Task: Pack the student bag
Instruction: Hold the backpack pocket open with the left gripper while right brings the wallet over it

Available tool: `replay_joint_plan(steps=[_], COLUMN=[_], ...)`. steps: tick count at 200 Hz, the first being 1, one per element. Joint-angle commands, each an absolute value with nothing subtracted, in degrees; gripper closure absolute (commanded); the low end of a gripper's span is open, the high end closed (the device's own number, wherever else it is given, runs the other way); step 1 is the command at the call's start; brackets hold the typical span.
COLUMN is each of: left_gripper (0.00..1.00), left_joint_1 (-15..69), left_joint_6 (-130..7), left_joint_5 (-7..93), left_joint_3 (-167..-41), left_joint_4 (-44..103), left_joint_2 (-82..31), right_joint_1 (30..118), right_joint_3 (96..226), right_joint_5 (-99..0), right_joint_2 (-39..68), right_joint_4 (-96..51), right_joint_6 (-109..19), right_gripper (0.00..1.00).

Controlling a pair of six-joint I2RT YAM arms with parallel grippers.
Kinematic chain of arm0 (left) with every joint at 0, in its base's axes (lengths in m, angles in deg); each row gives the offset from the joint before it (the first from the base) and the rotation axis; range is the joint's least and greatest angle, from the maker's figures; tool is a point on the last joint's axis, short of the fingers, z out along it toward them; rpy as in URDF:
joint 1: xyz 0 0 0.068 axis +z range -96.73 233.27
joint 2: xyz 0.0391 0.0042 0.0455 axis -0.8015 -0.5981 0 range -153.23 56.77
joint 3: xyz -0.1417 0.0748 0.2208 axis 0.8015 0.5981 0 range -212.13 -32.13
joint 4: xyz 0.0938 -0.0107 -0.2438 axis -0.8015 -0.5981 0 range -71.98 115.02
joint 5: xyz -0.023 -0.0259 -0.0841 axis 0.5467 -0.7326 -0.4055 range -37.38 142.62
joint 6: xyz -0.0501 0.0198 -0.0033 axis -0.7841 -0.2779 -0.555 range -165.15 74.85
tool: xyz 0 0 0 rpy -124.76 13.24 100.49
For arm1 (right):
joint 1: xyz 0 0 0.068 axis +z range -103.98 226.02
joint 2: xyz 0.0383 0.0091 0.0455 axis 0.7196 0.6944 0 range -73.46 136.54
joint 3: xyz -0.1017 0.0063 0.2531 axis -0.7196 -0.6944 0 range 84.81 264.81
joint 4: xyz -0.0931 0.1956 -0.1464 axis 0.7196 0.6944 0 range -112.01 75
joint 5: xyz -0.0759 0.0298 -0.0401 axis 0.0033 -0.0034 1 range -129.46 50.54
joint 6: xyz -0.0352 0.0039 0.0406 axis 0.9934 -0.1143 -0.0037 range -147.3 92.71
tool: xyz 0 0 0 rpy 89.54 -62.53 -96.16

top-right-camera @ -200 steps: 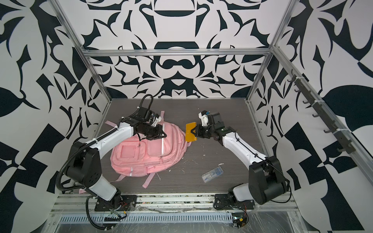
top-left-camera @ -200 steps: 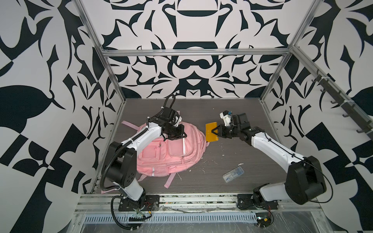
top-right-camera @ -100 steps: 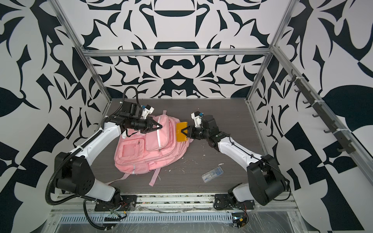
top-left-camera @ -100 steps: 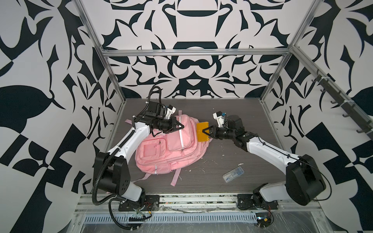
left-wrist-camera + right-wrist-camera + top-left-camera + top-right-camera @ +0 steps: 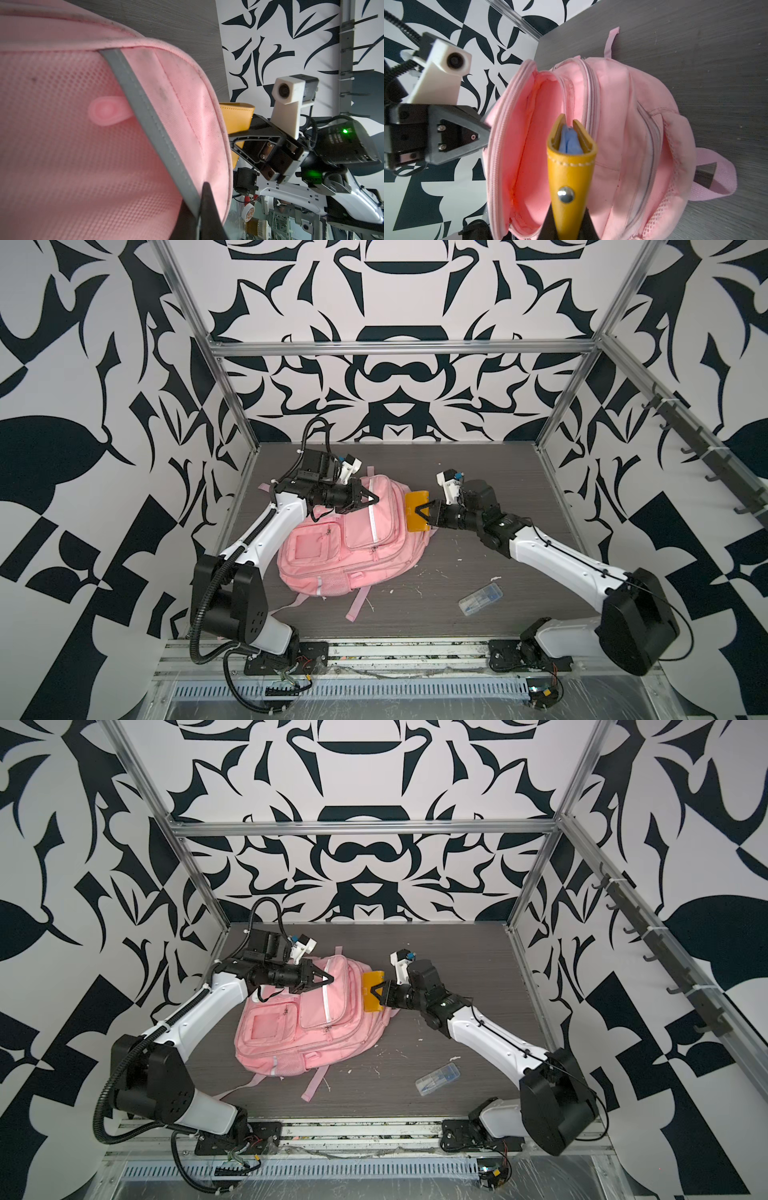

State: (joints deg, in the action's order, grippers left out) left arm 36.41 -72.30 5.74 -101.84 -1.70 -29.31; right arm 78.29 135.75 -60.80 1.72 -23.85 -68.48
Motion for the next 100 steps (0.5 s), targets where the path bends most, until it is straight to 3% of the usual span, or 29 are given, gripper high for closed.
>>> replay_joint_plan(steps=[1, 71, 100], left_gripper=[1.0, 1.0, 1.0], left_joint_1=[36.0, 36.0, 35.9], left_joint_6=[-71.6, -72.0, -72.2], left_joint_5=[-2.6, -3.8, -3.7], left_joint_3=[-104.3, -105.2, -104.1], left_joint_4=[5.4, 6.0, 6.3], left_joint_2=[-26.5, -27.8, -27.5], right_joint_1=[79.7, 81.0, 81.1], right_joint_3=[138.1, 140.9, 145.2], right_joint_5=[-57.5, -56.7, -55.3], right_joint_2=[-1.3, 0.9, 1.2], right_joint_4=[-25.1, -26.2, -20.1], right_joint_6=[-66.7, -65.3, -59.4], right_gripper=[1.0, 1.0, 1.0])
